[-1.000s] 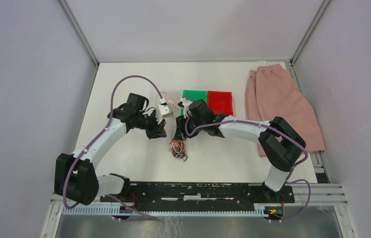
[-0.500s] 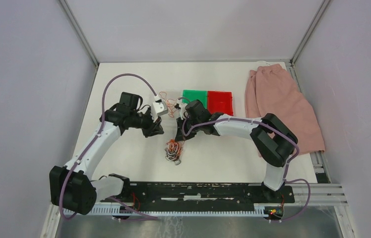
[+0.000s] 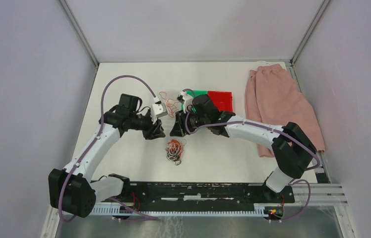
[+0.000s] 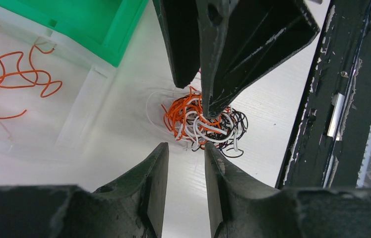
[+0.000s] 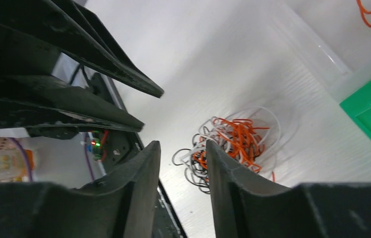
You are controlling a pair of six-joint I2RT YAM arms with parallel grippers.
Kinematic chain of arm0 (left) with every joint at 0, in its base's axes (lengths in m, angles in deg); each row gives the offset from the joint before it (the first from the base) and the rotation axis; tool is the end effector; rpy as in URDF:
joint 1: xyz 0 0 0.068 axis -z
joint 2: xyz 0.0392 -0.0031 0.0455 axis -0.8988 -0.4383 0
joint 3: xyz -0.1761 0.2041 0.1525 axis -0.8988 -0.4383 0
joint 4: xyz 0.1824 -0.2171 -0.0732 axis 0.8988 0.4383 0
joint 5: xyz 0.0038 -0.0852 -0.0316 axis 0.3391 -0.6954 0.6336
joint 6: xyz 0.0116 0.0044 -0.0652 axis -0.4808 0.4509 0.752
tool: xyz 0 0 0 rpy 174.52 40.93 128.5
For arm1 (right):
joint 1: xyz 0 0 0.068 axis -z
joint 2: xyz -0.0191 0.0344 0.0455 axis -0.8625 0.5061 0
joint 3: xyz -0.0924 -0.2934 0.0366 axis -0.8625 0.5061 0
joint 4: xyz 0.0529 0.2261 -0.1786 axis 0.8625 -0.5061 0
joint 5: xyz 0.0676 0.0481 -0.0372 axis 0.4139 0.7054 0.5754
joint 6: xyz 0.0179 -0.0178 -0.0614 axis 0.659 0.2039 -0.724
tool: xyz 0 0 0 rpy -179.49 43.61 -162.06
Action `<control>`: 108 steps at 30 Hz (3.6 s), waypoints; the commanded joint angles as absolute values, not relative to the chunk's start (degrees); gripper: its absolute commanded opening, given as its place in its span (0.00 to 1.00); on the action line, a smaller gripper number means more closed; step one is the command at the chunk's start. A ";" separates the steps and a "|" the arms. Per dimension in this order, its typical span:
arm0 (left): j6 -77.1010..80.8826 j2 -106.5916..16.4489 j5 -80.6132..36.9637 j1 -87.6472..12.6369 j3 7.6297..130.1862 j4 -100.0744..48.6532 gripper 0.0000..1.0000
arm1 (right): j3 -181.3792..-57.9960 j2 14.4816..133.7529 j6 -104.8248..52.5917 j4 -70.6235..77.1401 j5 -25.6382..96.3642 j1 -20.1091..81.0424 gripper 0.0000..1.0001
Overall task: Untangle the cables
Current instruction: Untie the cable.
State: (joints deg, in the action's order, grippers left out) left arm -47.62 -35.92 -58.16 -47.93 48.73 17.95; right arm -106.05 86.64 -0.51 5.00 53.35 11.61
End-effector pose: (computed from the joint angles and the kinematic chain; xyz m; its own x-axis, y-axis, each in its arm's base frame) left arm 0.2257 -0.1036 0.2873 -0.2729 0.5341 -0.8002 0.9431 0.3127 -0.1129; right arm 0.2590 0.3214 0.2587 -0.7794 -0.1430 -0.6100 -0.5942 0.4774 0.6473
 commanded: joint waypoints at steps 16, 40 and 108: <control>-52.30 -32.63 -58.30 -48.18 49.43 22.96 0.40 | -106.40 99.32 -31.02 11.30 60.72 11.43 0.52; -56.52 -31.78 -54.44 -48.18 44.69 19.94 0.35 | -98.40 93.41 -21.57 29.99 60.68 10.43 0.01; -43.88 -17.11 -61.63 -48.02 49.66 17.90 0.03 | -97.47 76.34 -18.31 32.09 59.77 5.96 0.60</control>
